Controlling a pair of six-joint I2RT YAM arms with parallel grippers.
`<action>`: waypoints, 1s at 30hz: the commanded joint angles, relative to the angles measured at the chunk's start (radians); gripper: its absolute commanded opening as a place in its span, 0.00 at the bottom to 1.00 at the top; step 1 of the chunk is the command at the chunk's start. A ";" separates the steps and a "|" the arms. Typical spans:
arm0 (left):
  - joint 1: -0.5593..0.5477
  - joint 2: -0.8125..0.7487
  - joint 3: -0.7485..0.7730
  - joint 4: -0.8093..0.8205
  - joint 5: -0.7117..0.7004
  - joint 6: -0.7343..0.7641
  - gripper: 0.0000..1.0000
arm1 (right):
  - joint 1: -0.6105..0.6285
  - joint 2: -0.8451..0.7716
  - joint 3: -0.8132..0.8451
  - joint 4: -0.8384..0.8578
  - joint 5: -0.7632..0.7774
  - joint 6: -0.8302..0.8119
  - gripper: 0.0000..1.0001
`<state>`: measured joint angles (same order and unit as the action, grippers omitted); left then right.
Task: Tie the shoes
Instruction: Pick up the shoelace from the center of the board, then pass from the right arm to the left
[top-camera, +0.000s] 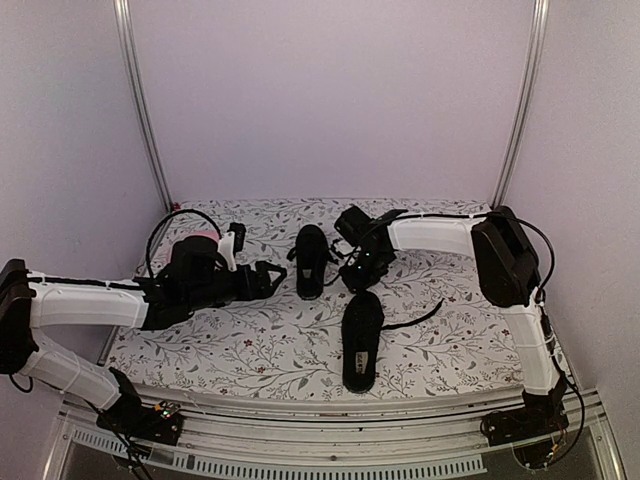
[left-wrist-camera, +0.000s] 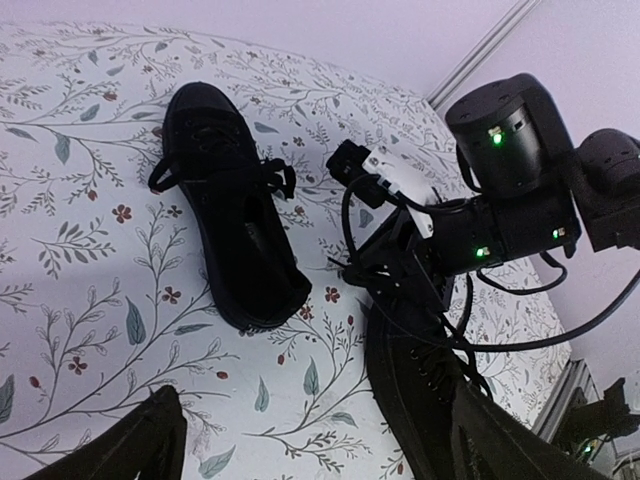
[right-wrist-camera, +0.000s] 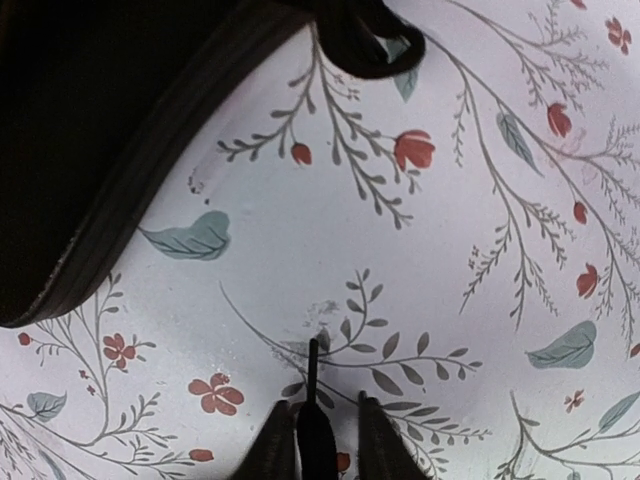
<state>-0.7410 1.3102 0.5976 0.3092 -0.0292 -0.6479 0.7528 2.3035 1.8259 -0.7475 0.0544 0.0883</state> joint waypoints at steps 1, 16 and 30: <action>0.008 0.006 0.000 0.028 0.019 -0.005 0.91 | 0.008 0.012 0.026 -0.018 0.013 -0.007 0.06; -0.120 0.283 0.224 0.222 0.237 0.124 0.86 | -0.061 -0.465 -0.251 0.286 -0.013 0.292 0.02; -0.191 0.619 0.493 0.245 0.343 0.109 0.79 | -0.067 -0.580 -0.374 0.370 -0.060 0.430 0.02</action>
<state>-0.9184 1.8950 1.0580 0.5205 0.2588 -0.5476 0.6846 1.7592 1.4639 -0.4252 0.0143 0.4820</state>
